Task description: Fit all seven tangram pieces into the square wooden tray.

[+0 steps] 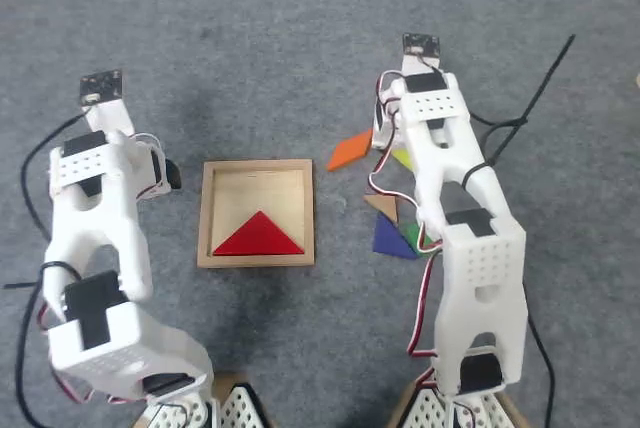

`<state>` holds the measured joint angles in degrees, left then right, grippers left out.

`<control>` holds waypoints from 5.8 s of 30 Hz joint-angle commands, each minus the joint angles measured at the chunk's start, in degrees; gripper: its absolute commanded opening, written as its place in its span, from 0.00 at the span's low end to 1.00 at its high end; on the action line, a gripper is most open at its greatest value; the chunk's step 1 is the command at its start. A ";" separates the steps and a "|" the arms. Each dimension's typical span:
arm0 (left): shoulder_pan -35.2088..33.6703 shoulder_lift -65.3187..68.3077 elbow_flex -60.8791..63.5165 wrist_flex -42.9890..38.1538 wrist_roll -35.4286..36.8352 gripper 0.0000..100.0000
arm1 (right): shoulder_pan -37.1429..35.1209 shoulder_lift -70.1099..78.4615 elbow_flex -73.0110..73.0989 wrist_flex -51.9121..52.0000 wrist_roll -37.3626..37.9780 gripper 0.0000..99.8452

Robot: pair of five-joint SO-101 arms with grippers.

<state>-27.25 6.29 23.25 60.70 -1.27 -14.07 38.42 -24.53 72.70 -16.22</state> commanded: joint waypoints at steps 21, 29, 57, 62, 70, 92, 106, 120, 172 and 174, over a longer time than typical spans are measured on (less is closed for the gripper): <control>-22.42 -2.46 -13.76 1.76 -10.73 0.22 | -15.87 -15.34 -0.88 7.43 17.49 0.21; -30.07 -2.20 -15.08 -0.79 -16.09 0.22 | -28.26 -15.08 2.73 6.29 18.37 0.21; -27.25 16.44 -31.43 11.08 -18.20 0.22 | -34.15 -5.41 5.63 -6.11 -3.78 0.21; -25.67 16.53 -31.43 11.60 -18.20 0.22 | -32.13 -6.02 5.63 -6.81 -6.24 0.21; -25.41 16.44 -31.43 11.60 -18.20 0.22 | -31.25 -5.49 5.63 -6.64 -11.60 0.21; -24.97 16.44 -31.43 11.60 -18.20 0.22 | -31.16 -5.32 5.98 -6.64 -21.36 0.21; -24.97 16.44 -31.60 11.60 -18.11 0.22 | -31.96 -5.32 5.98 -6.29 -21.80 0.21; -24.97 16.35 -31.69 11.60 -18.11 0.22 | -33.54 -5.32 5.98 -5.41 -19.34 0.37; -24.97 16.62 -31.52 11.60 -18.02 0.22 | -30.29 -1.98 4.66 -16.84 -10.37 0.37; -24.97 16.44 -31.52 11.60 -18.02 0.22 | -30.29 -1.98 4.57 -15.16 -10.37 0.37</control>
<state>-52.66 24.31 -5.85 71.60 -19.12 -45.01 37.63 -18.29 56.70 -27.38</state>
